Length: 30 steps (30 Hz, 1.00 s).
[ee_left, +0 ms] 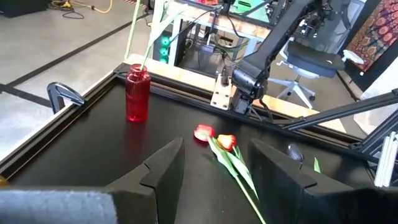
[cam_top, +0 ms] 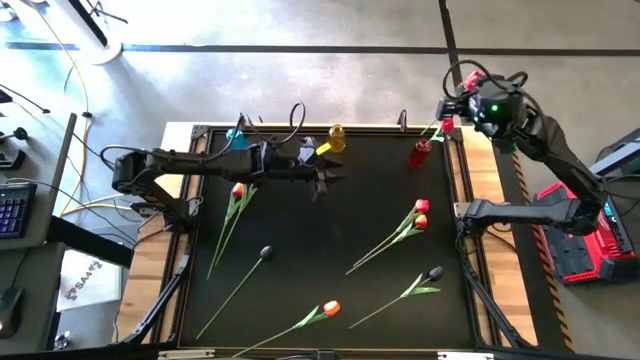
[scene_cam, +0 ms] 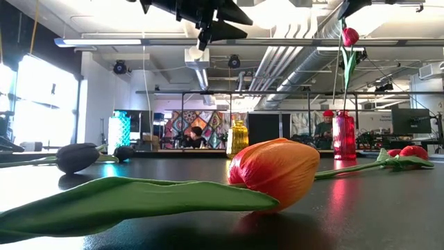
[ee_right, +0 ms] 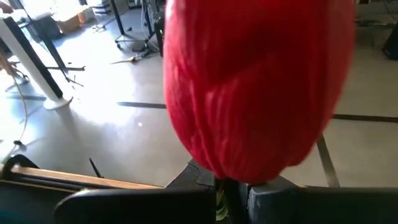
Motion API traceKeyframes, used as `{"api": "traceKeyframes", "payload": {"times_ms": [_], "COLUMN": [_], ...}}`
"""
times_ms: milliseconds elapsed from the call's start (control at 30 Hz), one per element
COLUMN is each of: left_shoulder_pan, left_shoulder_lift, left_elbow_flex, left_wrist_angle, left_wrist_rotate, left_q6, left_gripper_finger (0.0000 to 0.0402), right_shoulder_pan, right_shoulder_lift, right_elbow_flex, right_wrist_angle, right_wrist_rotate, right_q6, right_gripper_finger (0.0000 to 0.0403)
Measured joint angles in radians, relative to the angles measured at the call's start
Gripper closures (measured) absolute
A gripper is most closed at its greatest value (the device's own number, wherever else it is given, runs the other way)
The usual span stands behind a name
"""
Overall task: Sort flowers into vase by color
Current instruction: Put the bottom red flower into the red vase
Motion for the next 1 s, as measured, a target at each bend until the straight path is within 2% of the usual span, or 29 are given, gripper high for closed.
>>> {"api": "traceKeyframes", "payload": {"times_ms": [667, 800, 1000], "left_shoulder_pan": [0.023, 0.024, 0.024], "left_shoulder_lift": [0.000, 0.000, 0.000], "left_elbow_flex": [0.000, 0.000, 0.000], "left_wrist_angle": [0.006, 0.006, -0.020], "left_wrist_rotate": [-0.024, -0.053, -0.053], "left_q6": [-0.001, -0.025, -0.054], "left_gripper_finger": [0.0236, 0.0236, 0.0236], "right_shoulder_pan": [0.000, 0.000, 0.000], "right_shoulder_lift": [0.053, 0.066, 0.059], "right_elbow_flex": [0.000, 0.000, 0.034], "right_wrist_angle": [-0.151, -0.144, -0.151], "right_wrist_rotate": [-0.065, -0.104, -0.115], "right_q6": [0.026, 0.024, 0.044], "right_gripper_finger": [0.0399, 0.0366, 0.0265]}}
